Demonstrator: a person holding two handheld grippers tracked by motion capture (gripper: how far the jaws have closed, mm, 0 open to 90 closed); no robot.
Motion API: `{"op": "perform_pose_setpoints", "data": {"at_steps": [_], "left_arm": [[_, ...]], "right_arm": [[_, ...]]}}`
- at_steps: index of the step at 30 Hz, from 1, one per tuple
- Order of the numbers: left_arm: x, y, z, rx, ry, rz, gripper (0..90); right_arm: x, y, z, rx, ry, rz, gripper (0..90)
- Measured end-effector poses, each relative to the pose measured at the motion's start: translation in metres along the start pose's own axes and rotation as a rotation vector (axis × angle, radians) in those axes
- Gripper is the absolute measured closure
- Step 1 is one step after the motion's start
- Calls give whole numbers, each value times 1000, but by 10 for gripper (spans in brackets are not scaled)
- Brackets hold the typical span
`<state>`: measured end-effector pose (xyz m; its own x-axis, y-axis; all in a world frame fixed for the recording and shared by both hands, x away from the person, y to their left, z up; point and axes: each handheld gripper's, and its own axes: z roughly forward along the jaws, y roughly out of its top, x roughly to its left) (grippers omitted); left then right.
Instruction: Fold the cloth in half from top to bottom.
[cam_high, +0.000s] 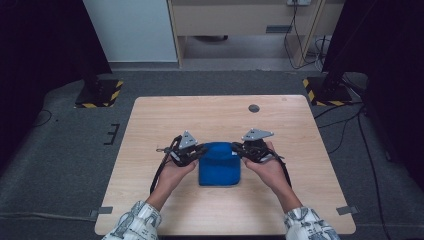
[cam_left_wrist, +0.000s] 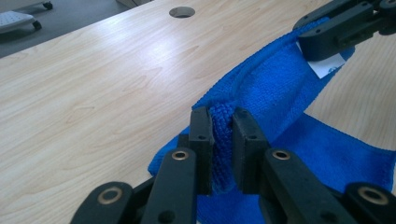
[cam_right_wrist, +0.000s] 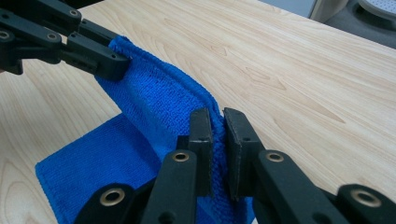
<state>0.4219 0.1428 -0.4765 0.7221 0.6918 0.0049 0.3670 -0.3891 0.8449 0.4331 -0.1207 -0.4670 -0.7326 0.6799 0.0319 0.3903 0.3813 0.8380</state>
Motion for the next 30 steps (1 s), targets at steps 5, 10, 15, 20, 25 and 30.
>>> {"op": "perform_pose_setpoints", "data": {"at_steps": [5, 10, 15, 20, 25, 30], "left_arm": [[-2, -6, 0, -9, -14, -17, 789], [-2, -11, -1, 1, -17, -12, 789], [-6, -18, -1, 3, -26, -22, 788], [-8, -22, -1, 7, -30, -20, 787], [-7, -23, -4, 0, -27, -23, 787], [-7, -26, -6, 4, -32, -24, 782]], "right_arm": [[2, -3, -2, 2, 8, -5, 821], [5, -9, -1, 2, 18, -2, 820], [7, -14, -1, 3, 22, -8, 819], [9, -20, 0, 8, 27, -5, 816], [11, -24, 0, 6, 36, -2, 813], [14, -27, 0, 6, 47, -3, 810]]}}
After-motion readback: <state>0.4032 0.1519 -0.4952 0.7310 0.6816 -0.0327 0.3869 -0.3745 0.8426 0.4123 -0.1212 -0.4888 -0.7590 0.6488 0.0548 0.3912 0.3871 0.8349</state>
